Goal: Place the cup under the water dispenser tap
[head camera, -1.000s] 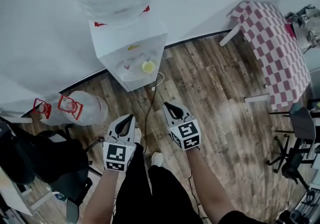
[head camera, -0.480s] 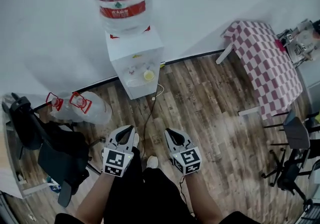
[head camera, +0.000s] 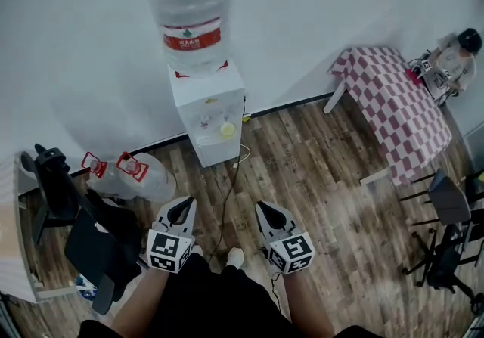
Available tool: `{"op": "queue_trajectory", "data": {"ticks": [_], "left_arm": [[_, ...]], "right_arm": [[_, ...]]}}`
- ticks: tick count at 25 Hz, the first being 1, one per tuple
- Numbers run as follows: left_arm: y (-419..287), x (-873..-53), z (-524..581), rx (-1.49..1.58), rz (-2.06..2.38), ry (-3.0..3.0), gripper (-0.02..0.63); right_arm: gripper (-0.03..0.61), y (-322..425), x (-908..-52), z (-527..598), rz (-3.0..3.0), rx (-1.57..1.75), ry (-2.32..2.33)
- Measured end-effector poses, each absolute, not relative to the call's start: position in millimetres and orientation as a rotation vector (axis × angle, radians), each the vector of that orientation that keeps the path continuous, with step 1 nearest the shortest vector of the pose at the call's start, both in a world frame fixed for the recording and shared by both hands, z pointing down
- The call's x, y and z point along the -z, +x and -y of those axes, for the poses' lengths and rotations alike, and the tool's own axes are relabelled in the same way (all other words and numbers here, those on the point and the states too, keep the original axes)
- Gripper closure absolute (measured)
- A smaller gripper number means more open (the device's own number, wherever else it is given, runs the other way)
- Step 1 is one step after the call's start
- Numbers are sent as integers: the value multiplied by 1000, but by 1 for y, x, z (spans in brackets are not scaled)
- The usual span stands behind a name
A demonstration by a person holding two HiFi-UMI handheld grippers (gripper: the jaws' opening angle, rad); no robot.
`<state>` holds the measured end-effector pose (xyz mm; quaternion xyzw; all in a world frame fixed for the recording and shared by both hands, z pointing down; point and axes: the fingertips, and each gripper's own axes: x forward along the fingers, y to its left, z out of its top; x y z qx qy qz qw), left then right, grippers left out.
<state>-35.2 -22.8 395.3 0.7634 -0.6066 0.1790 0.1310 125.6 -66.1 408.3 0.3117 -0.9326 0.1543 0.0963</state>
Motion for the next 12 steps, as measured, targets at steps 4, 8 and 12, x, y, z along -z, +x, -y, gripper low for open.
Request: {"op": "queue_trajectory", "data": {"ticks": [4,8,12], "left_arm": [[-37,-381,24,-499,1739,2283,598],[-46,-373,19,-457,1722,2324,598],[-69,-370,9,-430,1713,2336,598]], "right_arm": [[557,123,-397,57,2762,-424,944],[557,114,-388,42,2747,-402,970],[557,97,-380,27,2730,-368,981]]}}
